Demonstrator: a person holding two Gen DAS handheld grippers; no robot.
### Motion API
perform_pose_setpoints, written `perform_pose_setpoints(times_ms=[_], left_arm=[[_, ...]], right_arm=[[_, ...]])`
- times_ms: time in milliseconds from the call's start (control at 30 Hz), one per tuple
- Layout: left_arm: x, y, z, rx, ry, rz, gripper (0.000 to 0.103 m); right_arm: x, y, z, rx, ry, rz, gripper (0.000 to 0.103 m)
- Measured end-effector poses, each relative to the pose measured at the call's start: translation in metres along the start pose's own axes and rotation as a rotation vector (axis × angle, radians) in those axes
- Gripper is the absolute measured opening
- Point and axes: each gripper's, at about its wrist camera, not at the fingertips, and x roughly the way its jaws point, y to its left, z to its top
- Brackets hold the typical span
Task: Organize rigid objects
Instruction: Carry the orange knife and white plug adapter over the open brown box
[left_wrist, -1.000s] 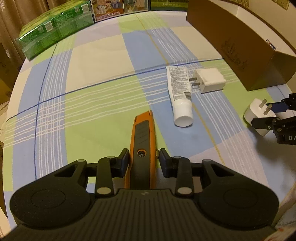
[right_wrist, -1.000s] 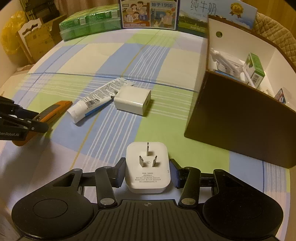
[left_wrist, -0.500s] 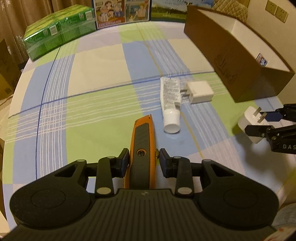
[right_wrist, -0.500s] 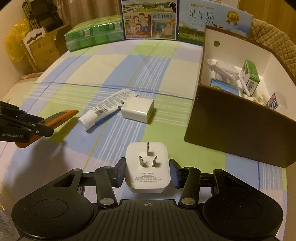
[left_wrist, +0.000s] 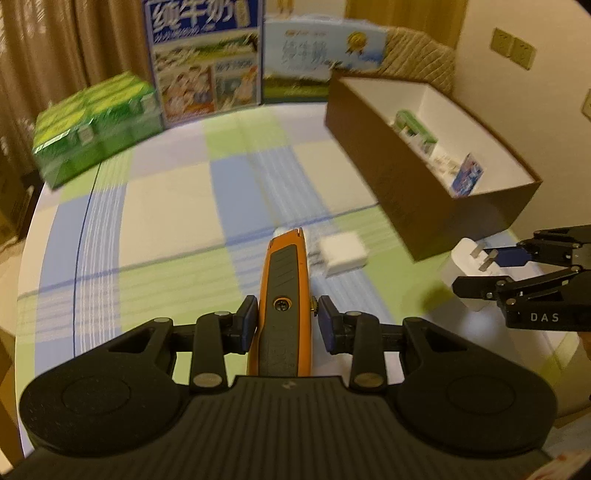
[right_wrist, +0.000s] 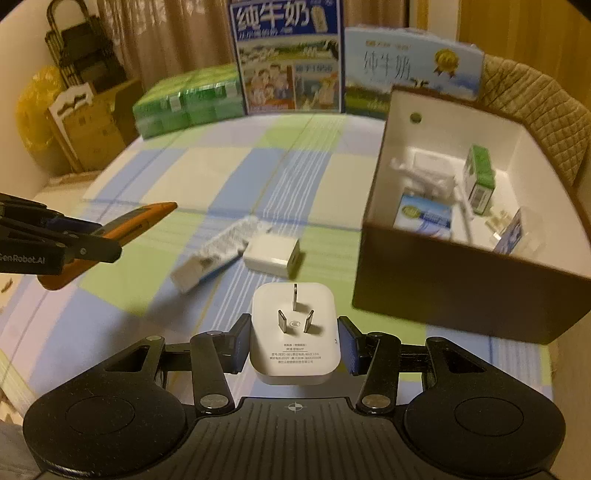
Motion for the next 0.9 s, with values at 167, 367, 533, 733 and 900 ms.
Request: perform_pose_setpoints(times_ms=[167, 367, 533, 733, 900], left_arm=[[-0.007, -0.014, 0.024, 0.053, -0.039, -0.014, 0.03], [-0.005, -0.047, 0.056, 0.112, -0.077, -0.056, 0.03], [0.006, -0.083, 0.082, 0.145, -0.094, -0.1, 0.03], [0.028, -0.127, 0.11, 0.161, -0.101, -0.144, 0.03], [0.054, -0.162, 0.134, 0.168, -0.089, -0.172, 0.03]], right_arm=[[-0.022, -0.014, 0.013, 0.013, -0.049, -0.006, 0.045], [-0.046, -0.043, 0.031, 0.047, -0.103, -0.029, 0.045], [-0.06, -0.076, 0.044, 0.077, -0.136, -0.073, 0.045], [-0.067, -0.124, 0.055, 0.114, -0.147, -0.149, 0.045], [-0.065, -0.162, 0.059, 0.148, -0.126, -0.204, 0.045]])
